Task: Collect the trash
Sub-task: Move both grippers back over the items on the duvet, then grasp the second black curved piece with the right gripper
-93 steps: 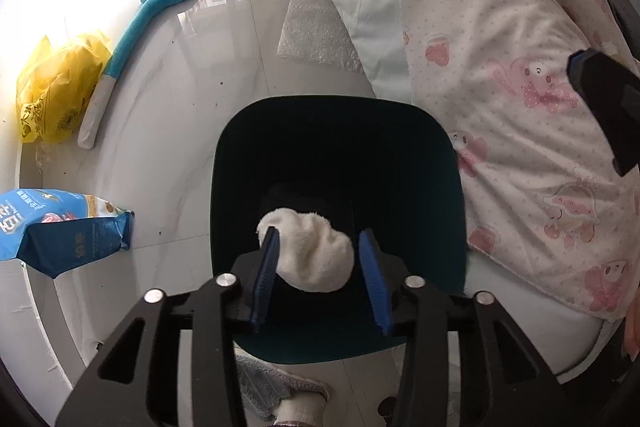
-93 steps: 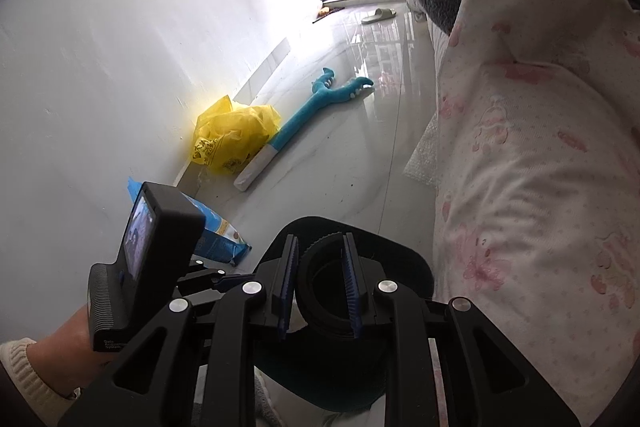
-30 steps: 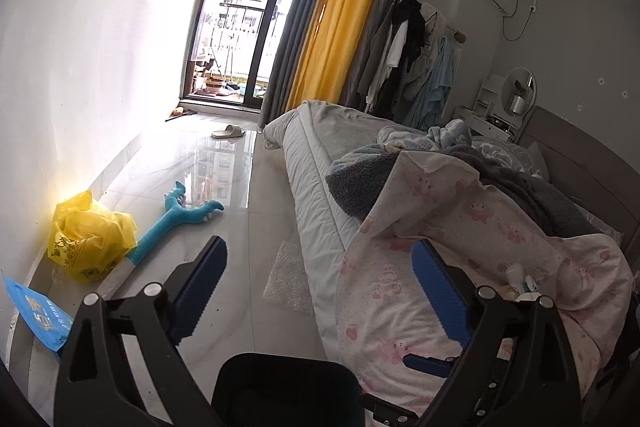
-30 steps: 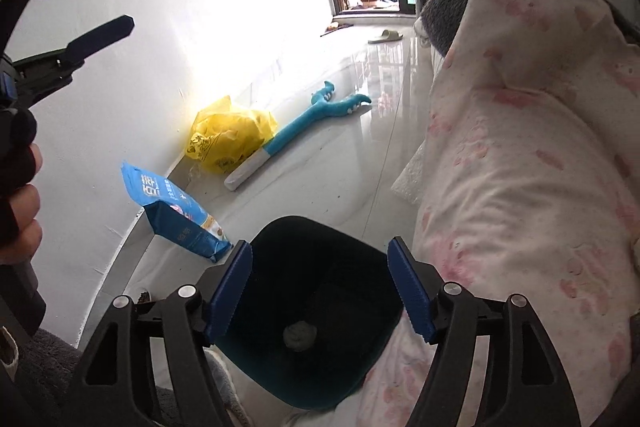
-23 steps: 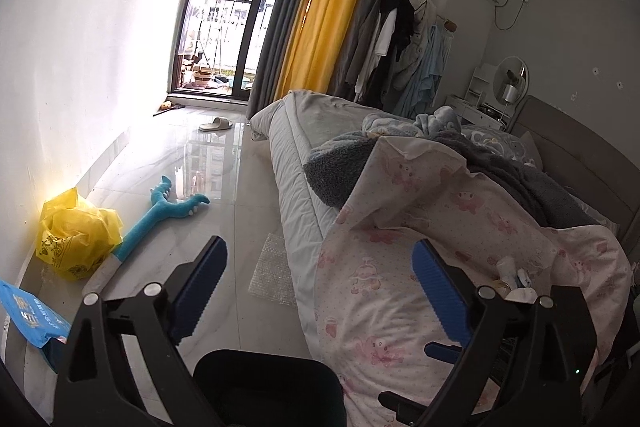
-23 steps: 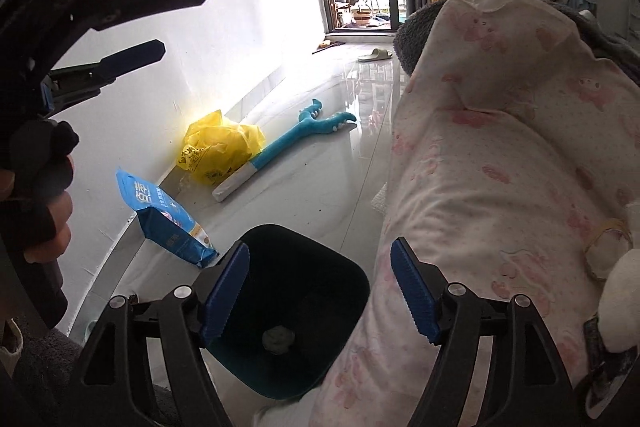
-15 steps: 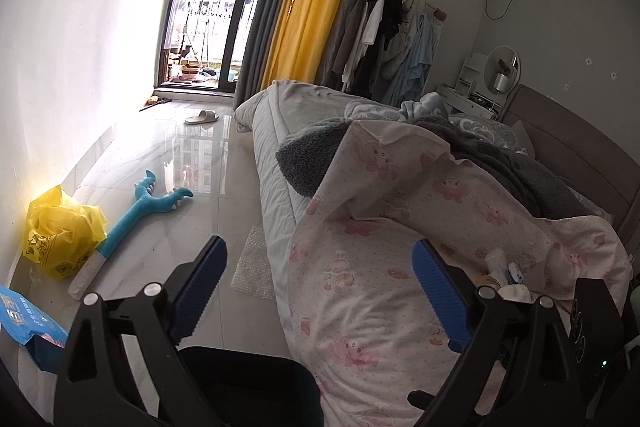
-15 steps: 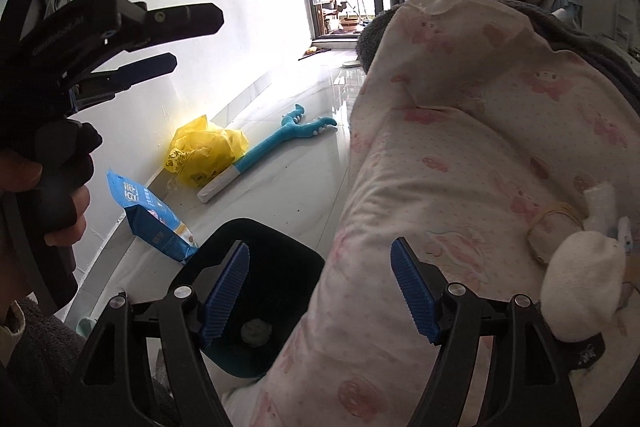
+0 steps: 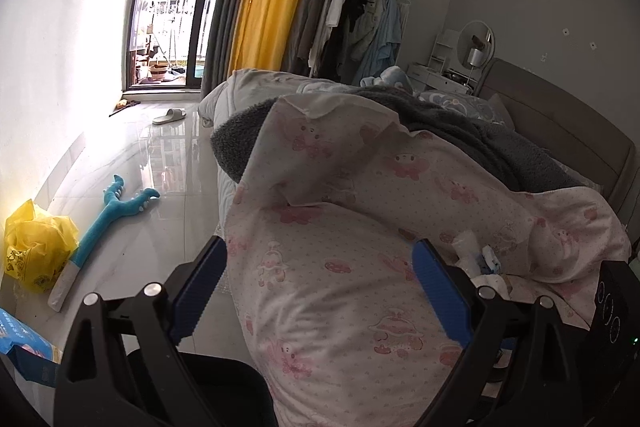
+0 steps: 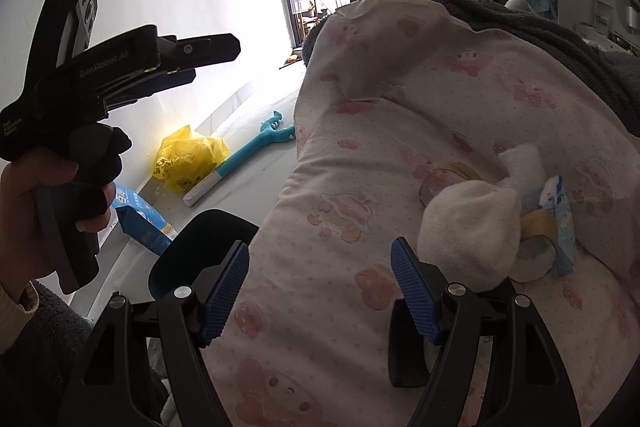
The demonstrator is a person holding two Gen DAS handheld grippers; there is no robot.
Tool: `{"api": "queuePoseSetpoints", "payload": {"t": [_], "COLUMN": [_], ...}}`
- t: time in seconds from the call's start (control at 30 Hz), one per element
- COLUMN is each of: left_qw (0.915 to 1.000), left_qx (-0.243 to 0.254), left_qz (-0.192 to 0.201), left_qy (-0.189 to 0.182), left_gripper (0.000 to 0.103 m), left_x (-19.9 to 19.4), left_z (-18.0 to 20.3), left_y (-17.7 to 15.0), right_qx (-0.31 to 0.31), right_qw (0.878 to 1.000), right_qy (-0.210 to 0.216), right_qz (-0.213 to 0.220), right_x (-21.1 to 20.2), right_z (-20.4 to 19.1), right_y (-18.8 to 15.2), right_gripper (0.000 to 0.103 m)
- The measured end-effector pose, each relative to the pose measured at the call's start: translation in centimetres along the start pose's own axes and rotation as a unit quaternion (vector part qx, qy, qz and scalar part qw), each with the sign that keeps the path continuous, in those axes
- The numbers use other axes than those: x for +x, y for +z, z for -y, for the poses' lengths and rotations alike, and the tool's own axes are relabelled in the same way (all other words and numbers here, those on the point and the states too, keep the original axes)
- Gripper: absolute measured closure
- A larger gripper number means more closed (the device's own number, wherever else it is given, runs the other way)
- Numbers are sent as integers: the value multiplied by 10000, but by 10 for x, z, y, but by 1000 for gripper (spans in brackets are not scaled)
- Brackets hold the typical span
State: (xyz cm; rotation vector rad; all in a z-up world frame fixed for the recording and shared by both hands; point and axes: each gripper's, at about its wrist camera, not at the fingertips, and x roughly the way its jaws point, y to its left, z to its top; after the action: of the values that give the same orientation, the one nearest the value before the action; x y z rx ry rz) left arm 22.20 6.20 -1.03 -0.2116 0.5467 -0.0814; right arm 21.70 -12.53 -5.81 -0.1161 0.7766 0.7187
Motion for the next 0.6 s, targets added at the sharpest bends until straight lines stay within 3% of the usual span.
{"api": "queuePoseSetpoints", "payload": {"t": [0.1, 0.23, 0.6], "left_qw": [10000, 9999, 9994], "left_qx": [40, 74, 116], "left_qz": [-53, -78, -168], "left_qy": [-47, -100, -278], "left_gripper": [8, 8, 8], "left_x": [6, 11, 28], "left_z": [9, 19, 47], "left_y": [-2, -3, -7], "right_qx": [-2, 27, 57], "right_qw": [10000, 9999, 9997], "right_qy": [-43, -65, -133], "right_qz": [-20, -103, -185], "right_x": [-3, -3, -4], "right_z": [6, 14, 32], "right_y": [-5, -10, -22], "right_gripper": [29, 38, 41]}}
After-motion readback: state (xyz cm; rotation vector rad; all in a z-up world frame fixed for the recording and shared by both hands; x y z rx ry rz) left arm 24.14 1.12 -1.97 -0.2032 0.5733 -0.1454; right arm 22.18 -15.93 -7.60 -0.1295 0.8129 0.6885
